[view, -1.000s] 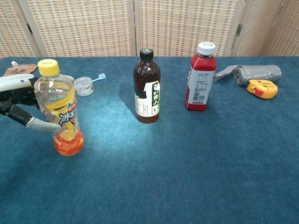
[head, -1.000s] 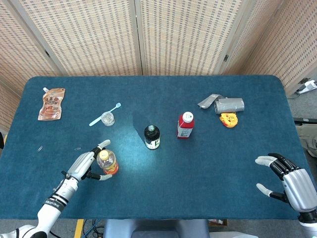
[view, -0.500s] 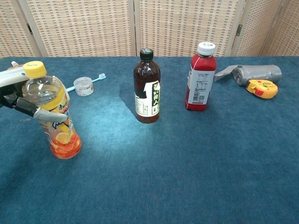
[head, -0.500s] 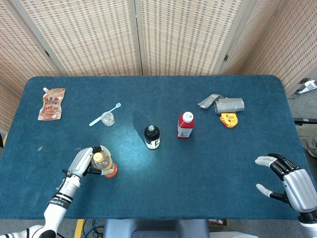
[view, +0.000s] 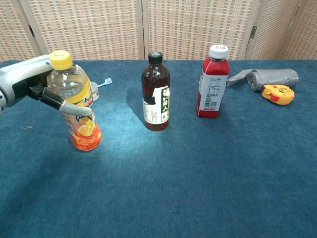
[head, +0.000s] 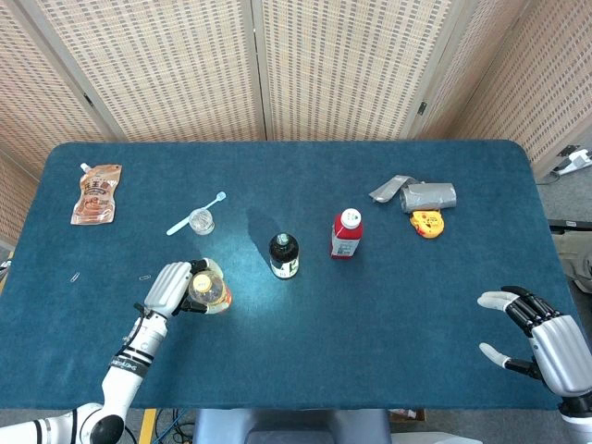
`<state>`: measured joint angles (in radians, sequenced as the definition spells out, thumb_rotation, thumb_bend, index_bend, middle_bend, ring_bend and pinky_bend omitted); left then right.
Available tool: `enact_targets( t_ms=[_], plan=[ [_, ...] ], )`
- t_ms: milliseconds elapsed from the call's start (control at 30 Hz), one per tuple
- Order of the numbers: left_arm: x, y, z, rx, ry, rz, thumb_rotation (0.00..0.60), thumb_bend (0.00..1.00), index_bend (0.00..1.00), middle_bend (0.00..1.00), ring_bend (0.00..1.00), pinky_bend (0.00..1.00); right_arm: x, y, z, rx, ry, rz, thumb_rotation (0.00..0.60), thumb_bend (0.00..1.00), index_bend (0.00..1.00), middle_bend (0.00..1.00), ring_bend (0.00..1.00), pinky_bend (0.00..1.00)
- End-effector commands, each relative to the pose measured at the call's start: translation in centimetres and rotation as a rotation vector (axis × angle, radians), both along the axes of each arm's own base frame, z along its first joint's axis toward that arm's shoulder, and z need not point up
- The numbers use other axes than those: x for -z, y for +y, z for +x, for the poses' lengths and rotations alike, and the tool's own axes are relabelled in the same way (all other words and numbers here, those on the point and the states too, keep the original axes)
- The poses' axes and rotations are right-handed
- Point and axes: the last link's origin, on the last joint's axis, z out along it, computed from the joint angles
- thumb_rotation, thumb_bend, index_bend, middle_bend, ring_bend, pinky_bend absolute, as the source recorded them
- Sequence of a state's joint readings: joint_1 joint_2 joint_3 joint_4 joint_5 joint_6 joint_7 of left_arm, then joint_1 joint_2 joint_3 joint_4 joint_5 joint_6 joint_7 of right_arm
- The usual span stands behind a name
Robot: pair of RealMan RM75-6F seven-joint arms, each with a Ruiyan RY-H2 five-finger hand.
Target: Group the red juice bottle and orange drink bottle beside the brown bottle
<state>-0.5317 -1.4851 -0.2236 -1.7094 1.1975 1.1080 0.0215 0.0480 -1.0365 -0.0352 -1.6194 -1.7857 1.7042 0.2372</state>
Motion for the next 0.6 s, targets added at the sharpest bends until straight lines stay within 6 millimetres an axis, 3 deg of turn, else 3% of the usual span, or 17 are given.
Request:
enact_targets(
  t_ms=[33,267,600],
  plan=[
    [0.6,0.5,0.4,0.007,0.021,0.002,0.600,0.05,0.60,0.63,0.46,0.45,-0.1,-0.1,-0.1,0.003,-0.001,-0.003,0.600,0.10,0.36,0.35,0.23,0.41],
    [1.7,1.4,0.8,0.011,0.042,0.009,0.600,0.05,0.59,0.63,0.46,0.45,-0.2,-0.1,-0.2,0.006,-0.003,-0.007,0.600,0.10,0.36,0.35,0.23,0.41],
    [1.7,2.6,1.4,0.003,0.029,0.034,0.600,0.05,0.58,0.62,0.46,0.45,-0.3,-0.3,-0.3,0.010,-0.004,-0.010,0.600,0.10,0.36,0.35,0.23,0.41]
  ],
)
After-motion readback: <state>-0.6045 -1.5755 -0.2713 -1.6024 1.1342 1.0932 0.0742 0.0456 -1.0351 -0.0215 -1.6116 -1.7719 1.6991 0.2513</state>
